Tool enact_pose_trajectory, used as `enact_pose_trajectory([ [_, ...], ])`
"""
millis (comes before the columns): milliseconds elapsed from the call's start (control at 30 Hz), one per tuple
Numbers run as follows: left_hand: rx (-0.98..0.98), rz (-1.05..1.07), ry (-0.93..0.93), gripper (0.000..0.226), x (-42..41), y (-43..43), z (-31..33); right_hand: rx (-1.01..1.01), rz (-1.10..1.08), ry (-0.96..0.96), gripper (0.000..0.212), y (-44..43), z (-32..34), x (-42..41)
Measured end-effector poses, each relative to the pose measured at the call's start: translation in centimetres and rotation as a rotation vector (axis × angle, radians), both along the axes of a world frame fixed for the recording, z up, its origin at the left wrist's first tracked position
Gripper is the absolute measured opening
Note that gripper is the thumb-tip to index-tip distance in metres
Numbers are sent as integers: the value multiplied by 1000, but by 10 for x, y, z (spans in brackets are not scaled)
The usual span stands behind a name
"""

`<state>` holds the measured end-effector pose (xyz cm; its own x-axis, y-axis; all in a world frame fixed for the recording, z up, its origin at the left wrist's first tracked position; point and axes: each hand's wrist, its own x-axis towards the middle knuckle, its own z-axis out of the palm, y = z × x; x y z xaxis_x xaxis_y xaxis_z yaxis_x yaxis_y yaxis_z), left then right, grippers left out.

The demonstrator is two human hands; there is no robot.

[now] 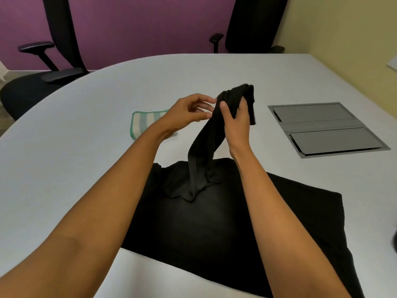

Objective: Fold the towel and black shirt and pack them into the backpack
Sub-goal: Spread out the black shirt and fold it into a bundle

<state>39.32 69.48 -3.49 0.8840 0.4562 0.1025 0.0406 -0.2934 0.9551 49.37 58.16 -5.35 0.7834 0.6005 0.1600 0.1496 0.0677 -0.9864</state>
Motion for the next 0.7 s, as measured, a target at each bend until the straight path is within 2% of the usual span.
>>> enact_pose_trajectory([
  [100, -34, 43, 63, 43, -13, 1, -11, -59, 26, -47, 55, 2, 8, -4],
  [233, -25, -4, 252, 49, -25, -1, -24, -190, 24, -191, 24, 18, 27, -5],
  [333, 25, -12, 401, 59, -33, 0, -44, -256, 9, -171, 24, 41, 40, 5],
  [400, 45, 28, 444, 61, -38, 5, -59, -148, 22, -61, 29, 58, 50, 9],
  [467, 43, 49, 453, 54, -40, 10, -69, 50, 52, 68, 33, 74, 62, 10],
  [567, 22, 91, 429, 51, -35, 19, -76, 278, 73, 125, 44, 94, 72, 9],
  [633, 110, 273, 395, 42, -31, 31, -81, 334, 80, 159, 49, 104, 70, 12],
  [700, 195, 537, 350, 36, -28, 48, -87, 268, 77, 183, 53, 111, 57, 20],
])
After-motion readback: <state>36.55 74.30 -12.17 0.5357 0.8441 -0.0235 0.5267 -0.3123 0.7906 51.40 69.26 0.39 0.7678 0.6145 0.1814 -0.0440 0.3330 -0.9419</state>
